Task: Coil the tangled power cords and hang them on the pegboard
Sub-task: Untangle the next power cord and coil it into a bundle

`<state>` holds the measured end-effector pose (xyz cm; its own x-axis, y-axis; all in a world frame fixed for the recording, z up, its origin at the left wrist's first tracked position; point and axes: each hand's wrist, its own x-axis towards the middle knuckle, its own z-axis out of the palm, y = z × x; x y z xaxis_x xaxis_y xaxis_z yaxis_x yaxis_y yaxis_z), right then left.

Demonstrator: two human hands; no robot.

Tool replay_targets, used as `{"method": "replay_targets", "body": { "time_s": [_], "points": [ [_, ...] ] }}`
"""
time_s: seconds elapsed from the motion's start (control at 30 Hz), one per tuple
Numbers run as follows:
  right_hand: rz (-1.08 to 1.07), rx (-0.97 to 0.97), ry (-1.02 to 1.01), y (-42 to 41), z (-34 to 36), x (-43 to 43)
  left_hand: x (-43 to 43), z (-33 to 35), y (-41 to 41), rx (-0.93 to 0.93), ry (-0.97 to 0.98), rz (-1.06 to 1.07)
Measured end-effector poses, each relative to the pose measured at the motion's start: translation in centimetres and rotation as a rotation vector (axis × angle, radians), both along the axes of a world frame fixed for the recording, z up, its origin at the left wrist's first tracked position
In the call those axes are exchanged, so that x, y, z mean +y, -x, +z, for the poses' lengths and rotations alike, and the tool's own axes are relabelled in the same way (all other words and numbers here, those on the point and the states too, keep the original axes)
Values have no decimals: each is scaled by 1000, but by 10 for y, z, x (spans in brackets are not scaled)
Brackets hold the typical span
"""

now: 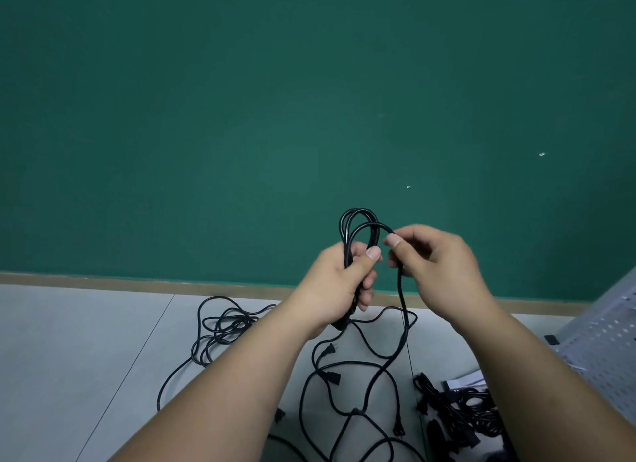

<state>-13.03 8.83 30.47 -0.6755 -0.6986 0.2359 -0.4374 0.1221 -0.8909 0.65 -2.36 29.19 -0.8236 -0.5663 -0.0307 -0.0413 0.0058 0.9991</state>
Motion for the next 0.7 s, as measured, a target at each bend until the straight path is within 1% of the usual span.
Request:
{"method": "replay_targets", "body": {
  "time_s": [0.07, 0.1, 0.2, 0.23, 0.33, 0.37, 0.5, 0.57, 0.63, 0.7],
  "points": [
    [-5, -104, 69, -5, 4, -1, -2, -1, -2, -51, 144, 1],
    [-12, -138, 90, -7, 5, -2, -1, -1, -2, -65, 174, -8],
    [-54, -177, 117, -11, 3, -3, 2, -1, -2, -93, 174, -39],
    [-74, -166, 112, -10, 2, -3, 3, -1, -1, -111, 173, -48],
    [-145, -50, 40, -8, -1, -4, 4, -3, -1, -164, 147, -78],
    [-150, -32, 35, -8, -1, -4, 5, -2, 0, -158, 132, -89],
    [-130, -92, 75, -13, 0, -7, 11, 0, 2, -77, 91, -117],
    [-129, -28, 47, -10, -3, -8, 12, 0, 4, -55, 36, -152],
    [-89, 63, -17, -5, -6, -8, 13, 1, 5, -59, -29, -184],
    [0, 87, -50, -2, -4, -6, 14, 5, 3, -62, -80, -208]
  ]
}}
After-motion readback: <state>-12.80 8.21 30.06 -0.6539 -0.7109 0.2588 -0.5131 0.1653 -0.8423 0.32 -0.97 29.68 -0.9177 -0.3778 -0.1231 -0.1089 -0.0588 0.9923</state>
